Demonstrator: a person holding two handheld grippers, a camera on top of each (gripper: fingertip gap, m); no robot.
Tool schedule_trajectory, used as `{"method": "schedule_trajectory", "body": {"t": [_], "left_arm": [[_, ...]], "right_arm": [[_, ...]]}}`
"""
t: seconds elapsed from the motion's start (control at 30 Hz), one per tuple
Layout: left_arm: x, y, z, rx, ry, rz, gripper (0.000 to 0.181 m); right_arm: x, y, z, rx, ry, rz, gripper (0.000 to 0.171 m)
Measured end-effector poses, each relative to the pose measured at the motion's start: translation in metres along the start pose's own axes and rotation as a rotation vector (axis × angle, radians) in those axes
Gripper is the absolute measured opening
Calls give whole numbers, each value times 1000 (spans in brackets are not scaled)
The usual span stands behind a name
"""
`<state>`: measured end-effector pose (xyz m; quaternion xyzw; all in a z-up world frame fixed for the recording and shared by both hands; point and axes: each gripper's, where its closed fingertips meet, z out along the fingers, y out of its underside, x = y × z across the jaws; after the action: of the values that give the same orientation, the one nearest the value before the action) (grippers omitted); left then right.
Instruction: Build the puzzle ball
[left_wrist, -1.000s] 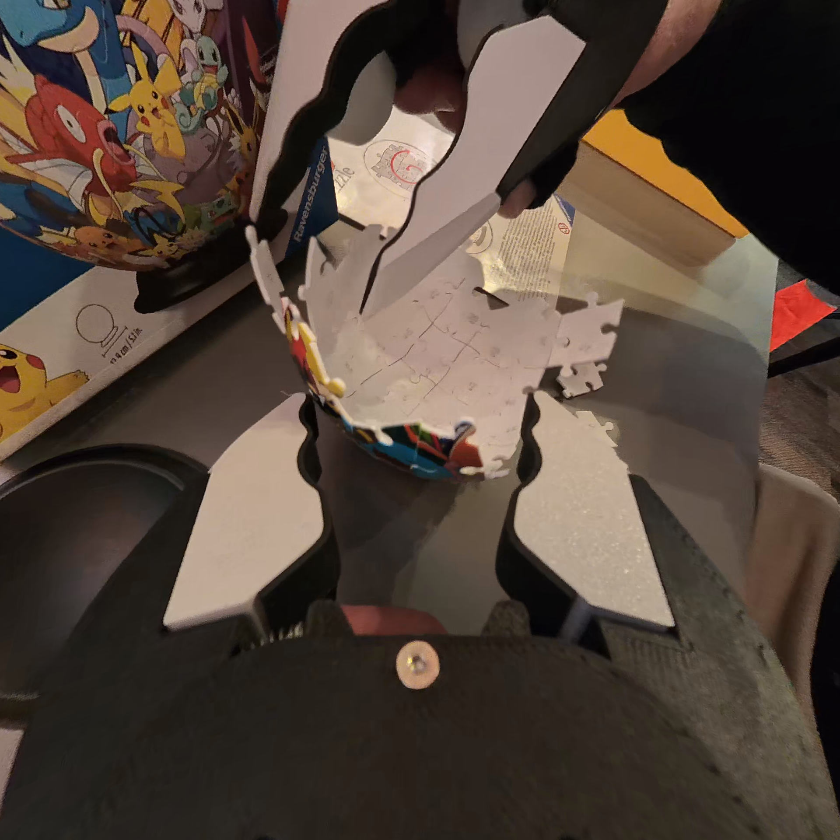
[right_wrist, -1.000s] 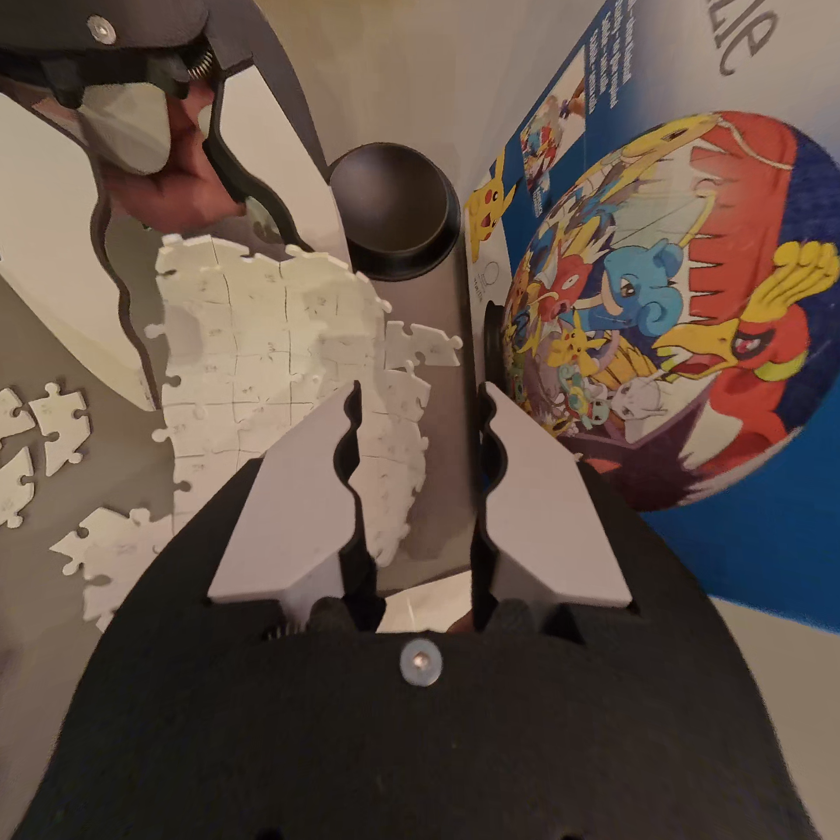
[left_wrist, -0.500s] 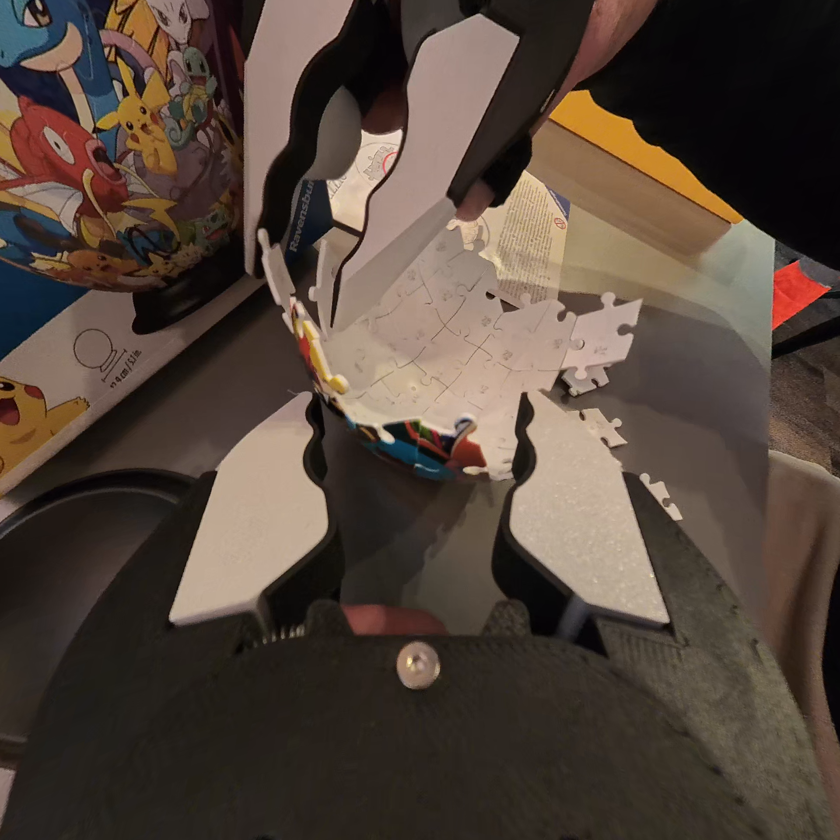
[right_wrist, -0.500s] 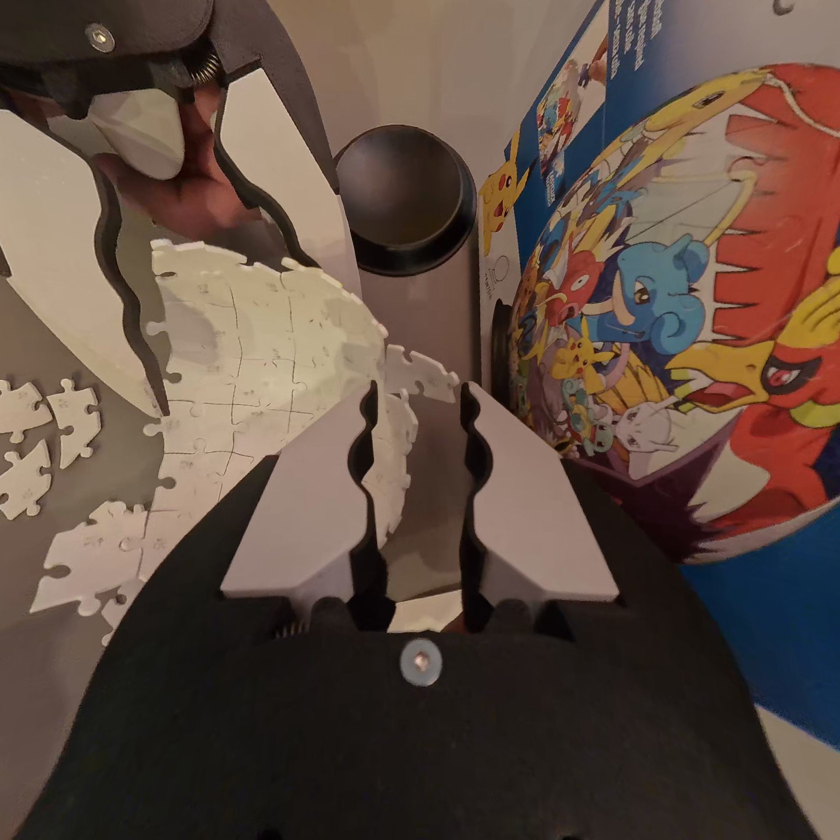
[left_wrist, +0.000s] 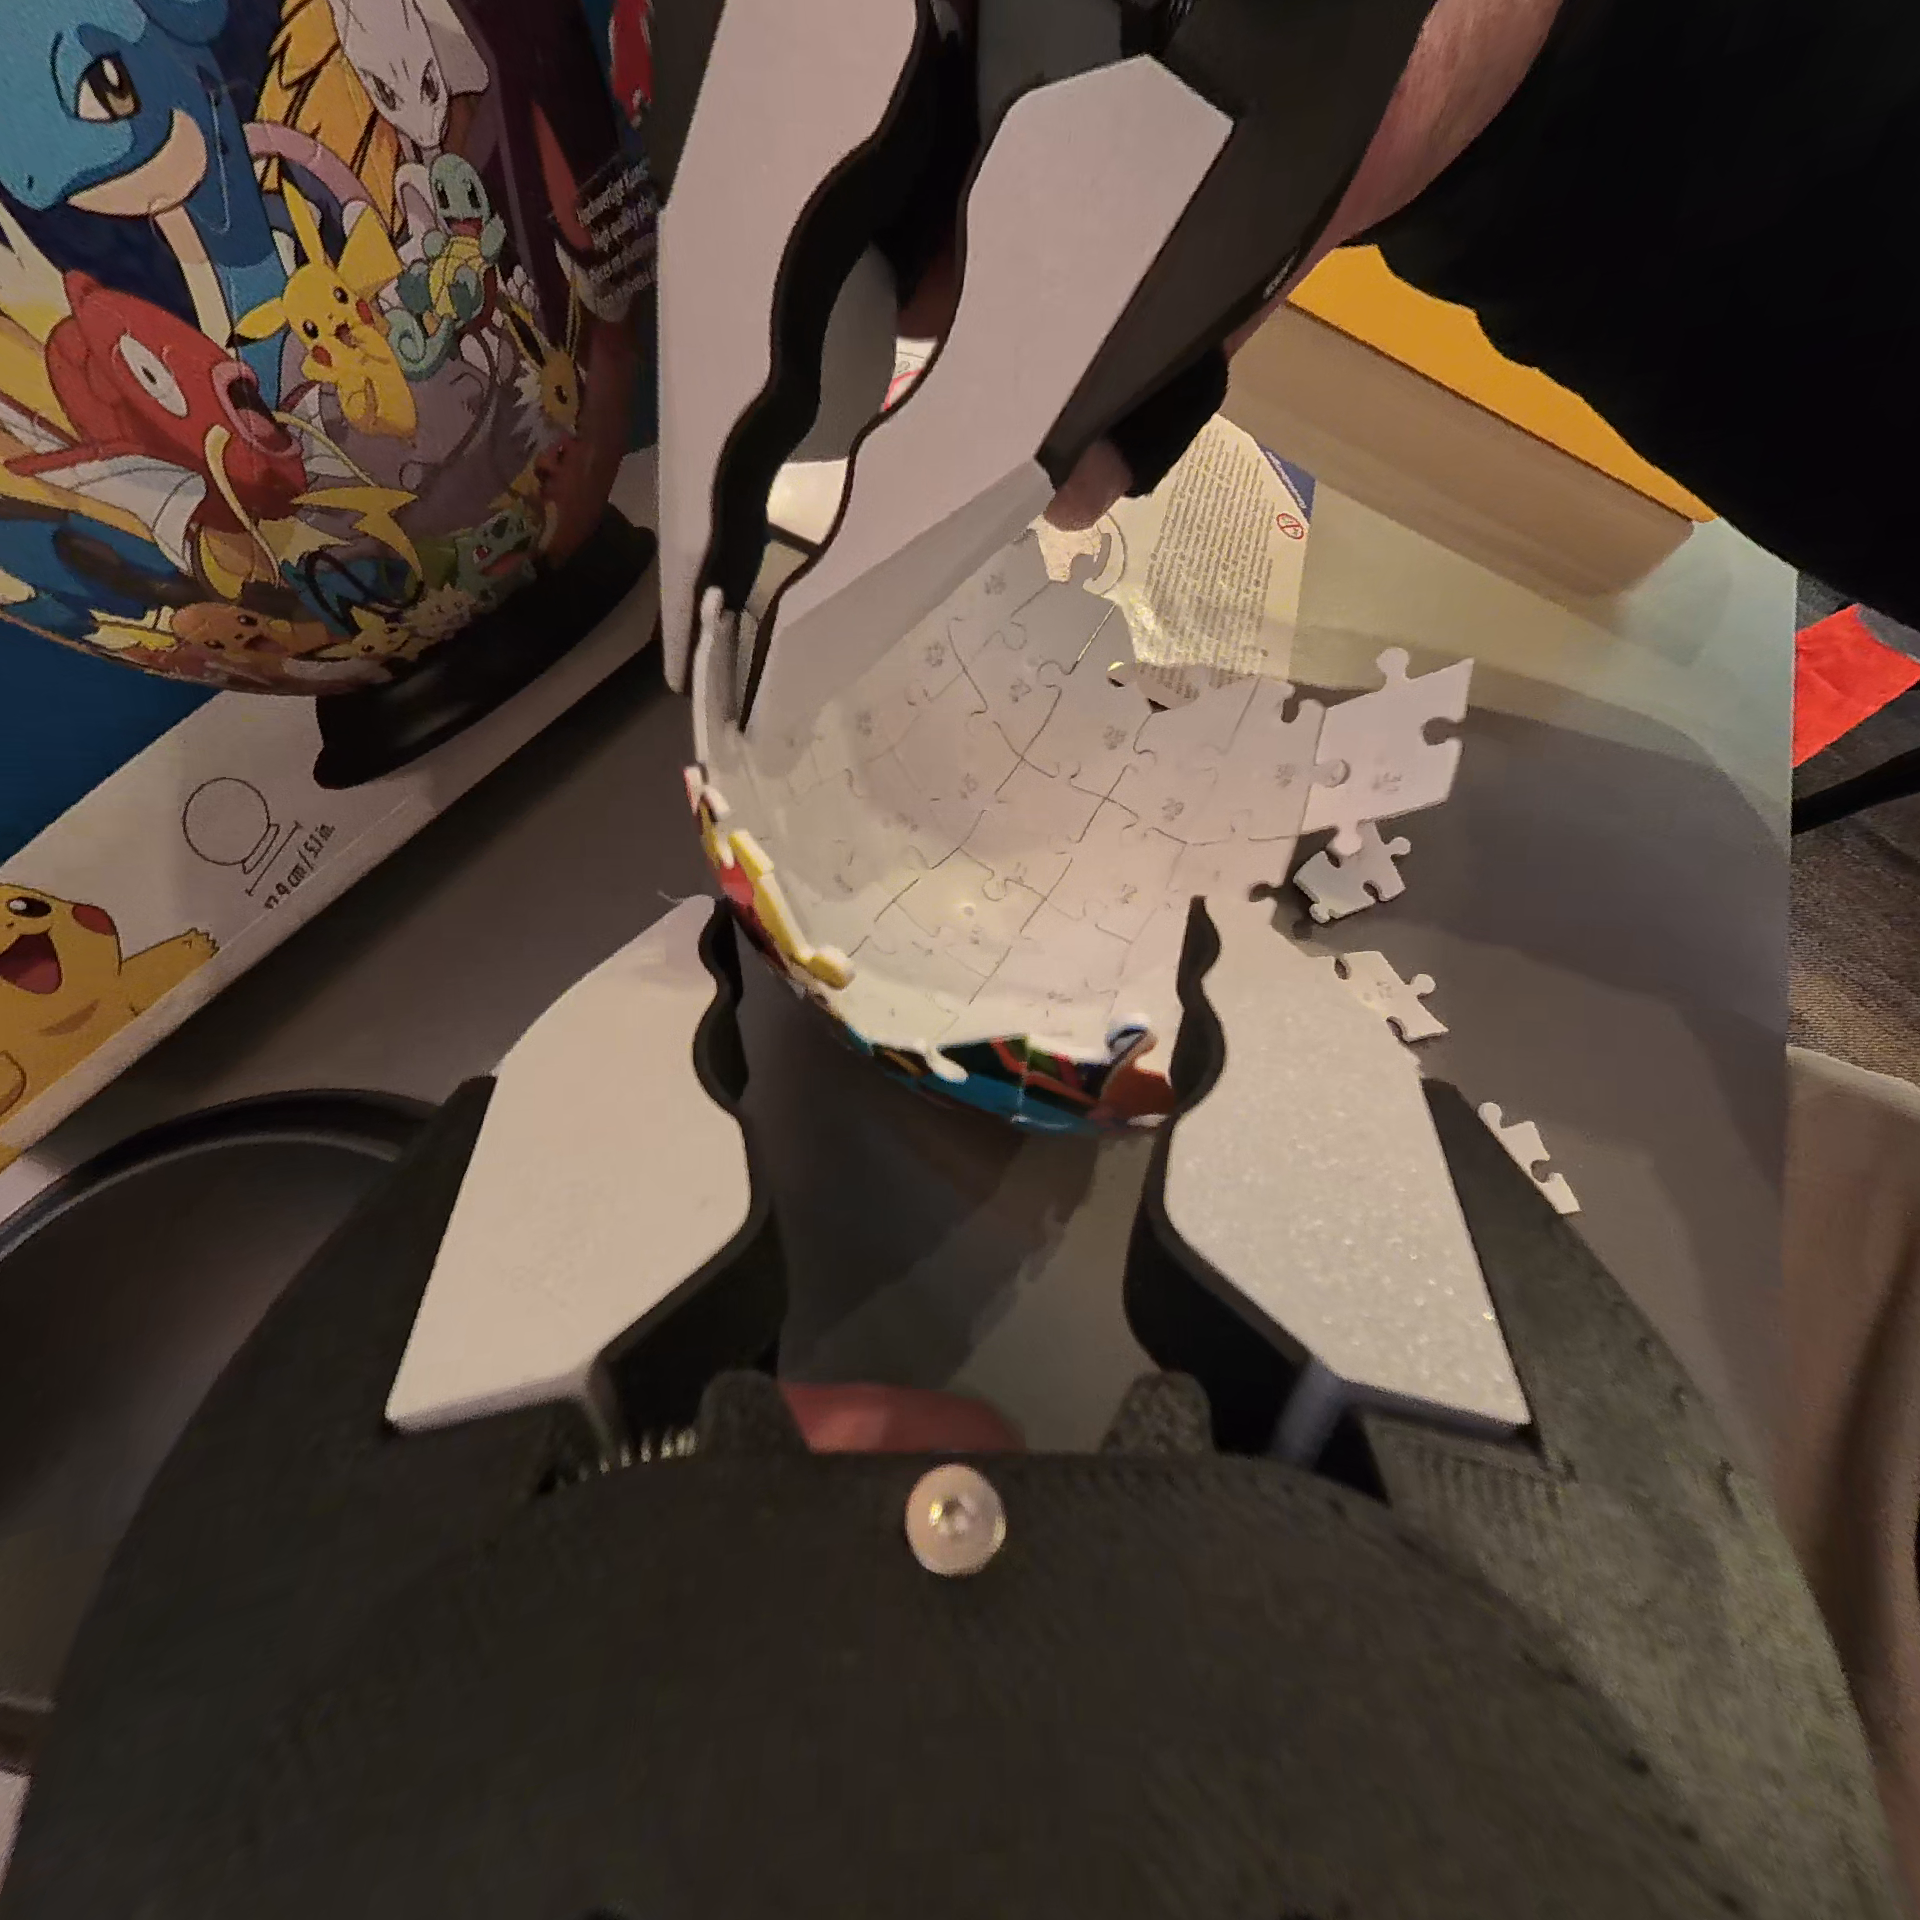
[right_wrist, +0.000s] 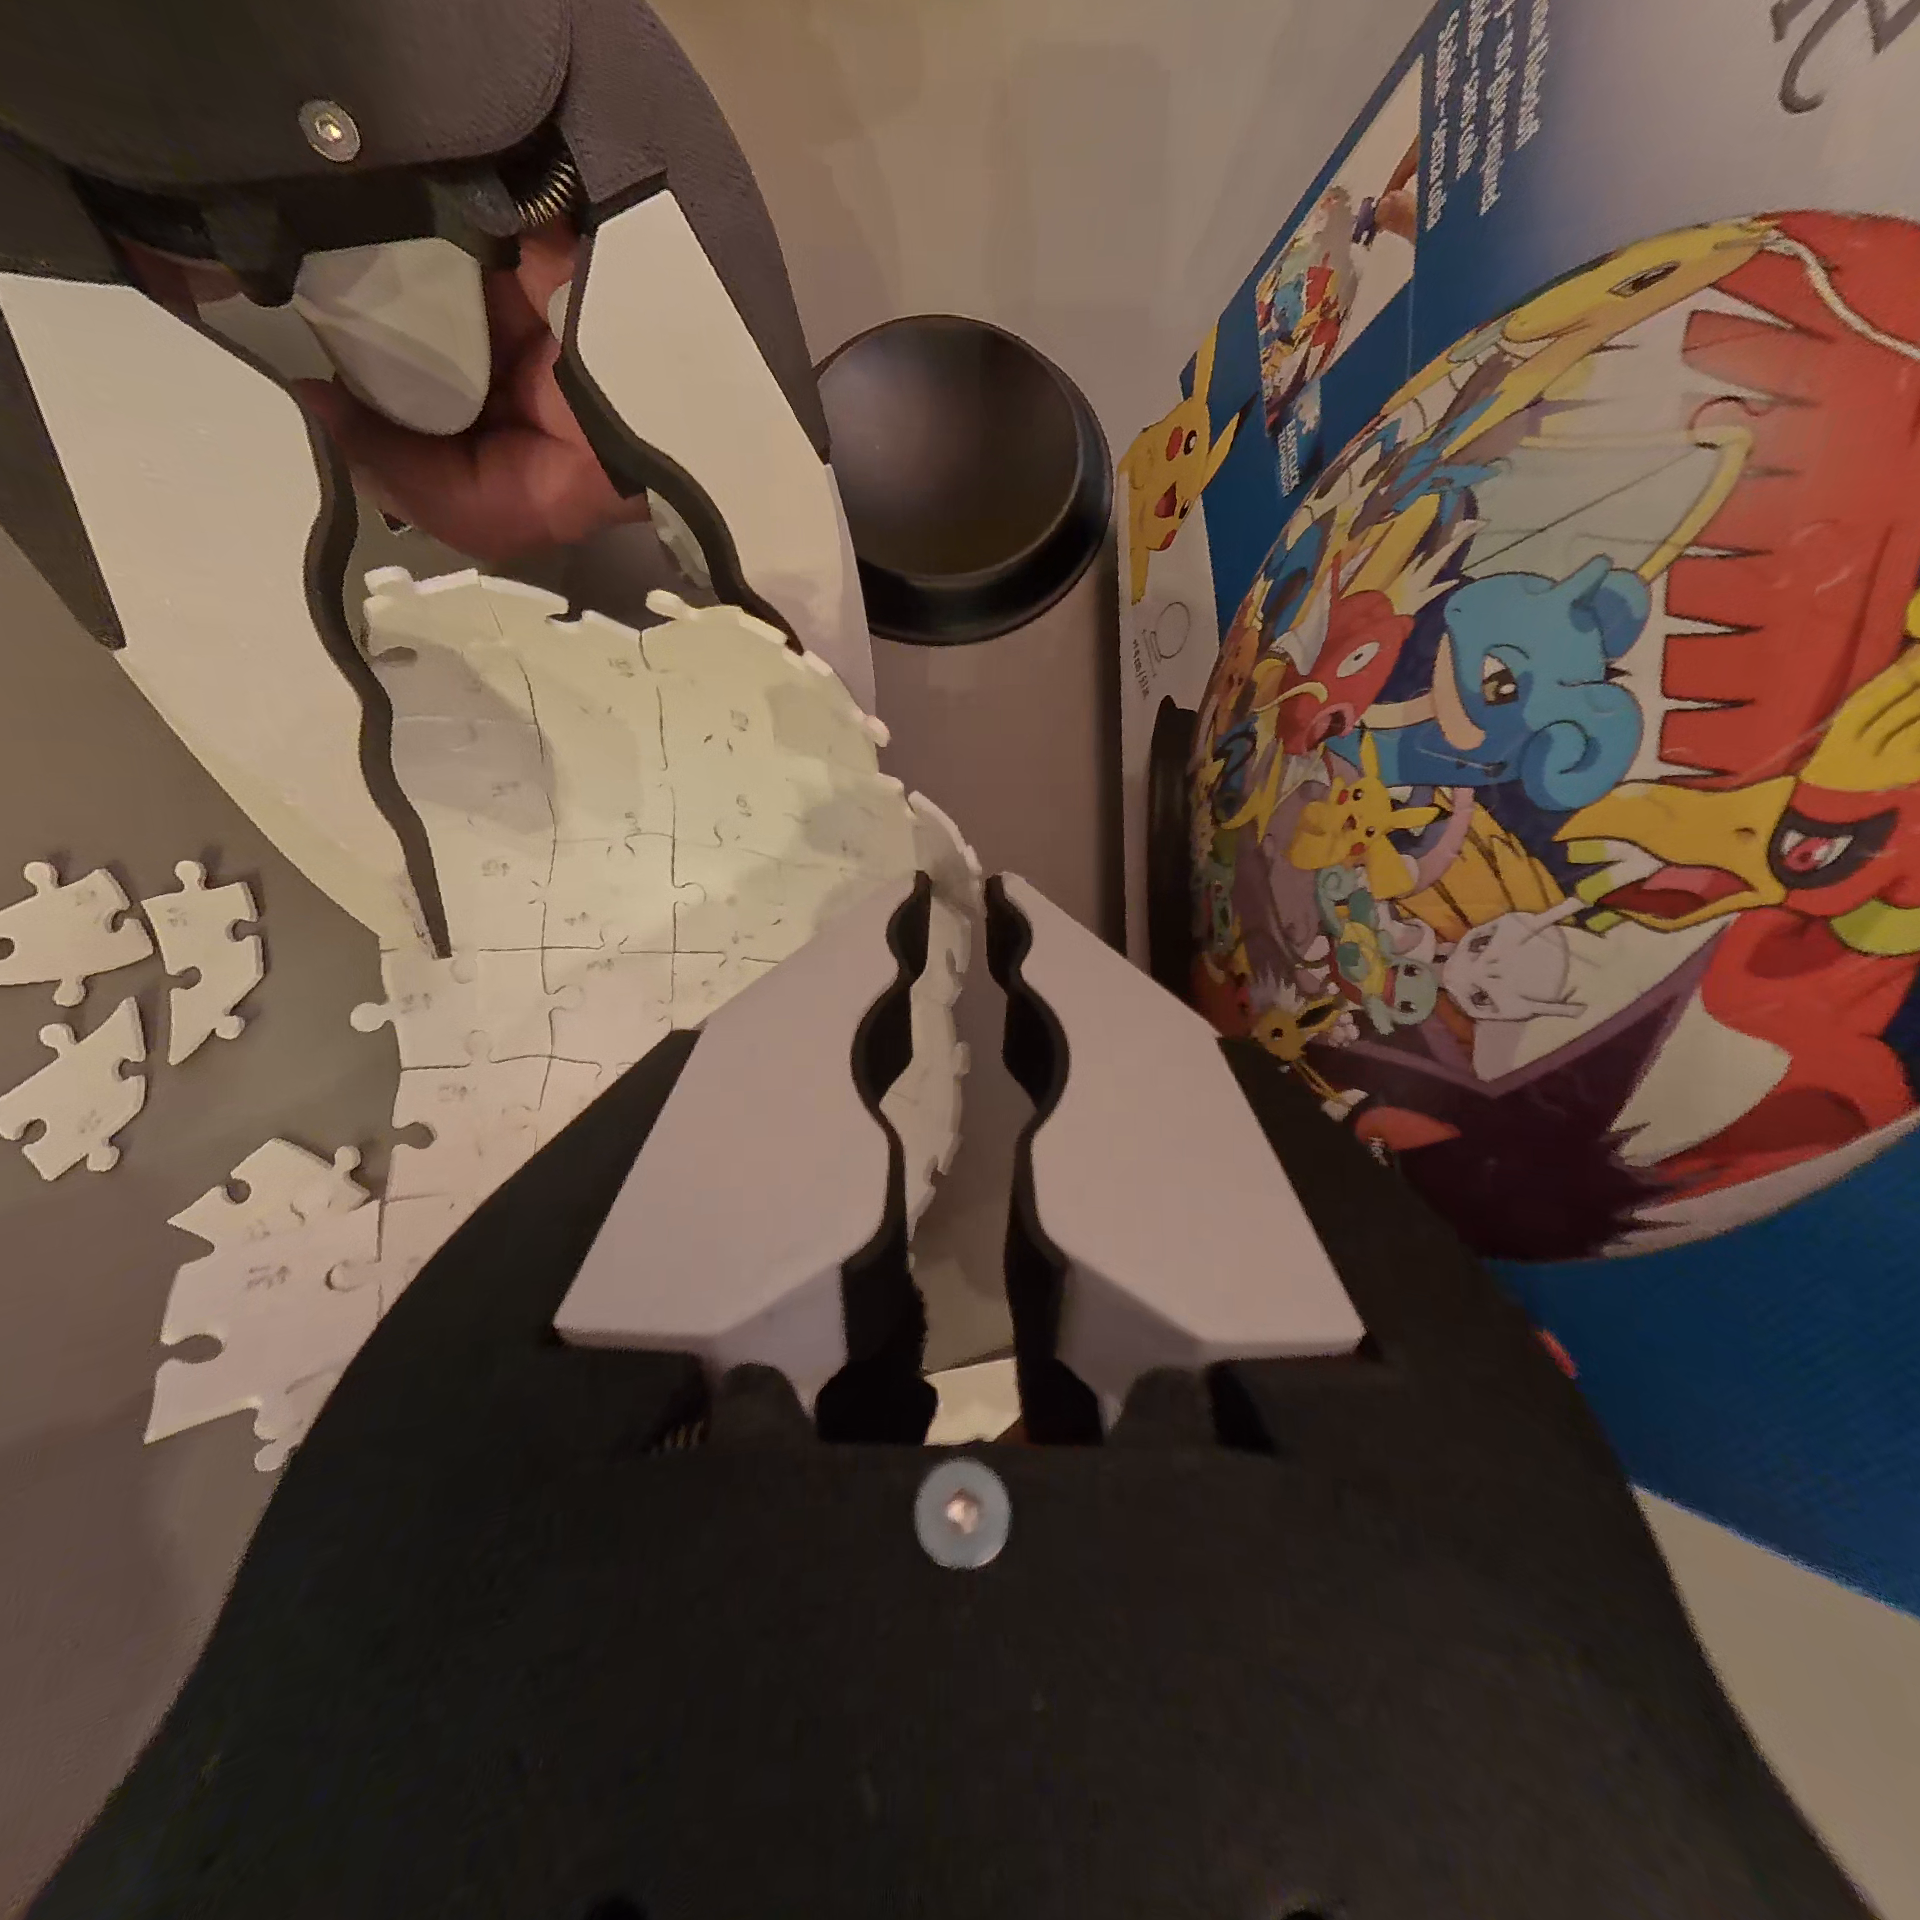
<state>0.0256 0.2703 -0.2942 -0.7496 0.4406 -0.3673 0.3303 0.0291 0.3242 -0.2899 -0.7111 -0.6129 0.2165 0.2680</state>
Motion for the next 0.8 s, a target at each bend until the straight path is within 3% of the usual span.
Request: {"method": "schedule_trajectory", "body": {"t": [0.33, 0.5, 0.8], "left_arm": [[-3, 0, 0, 5, -11, -7, 81], [-2, 2, 1, 2, -9, -8, 81], [2, 1, 2, -1, -2, 11, 77]], "right_arm": [[-2, -3, -1, 5, -6, 10, 3], [-3, -1, 1, -9, -11, 21, 15], [-6, 0, 1, -15, -18, 17, 16]]}}
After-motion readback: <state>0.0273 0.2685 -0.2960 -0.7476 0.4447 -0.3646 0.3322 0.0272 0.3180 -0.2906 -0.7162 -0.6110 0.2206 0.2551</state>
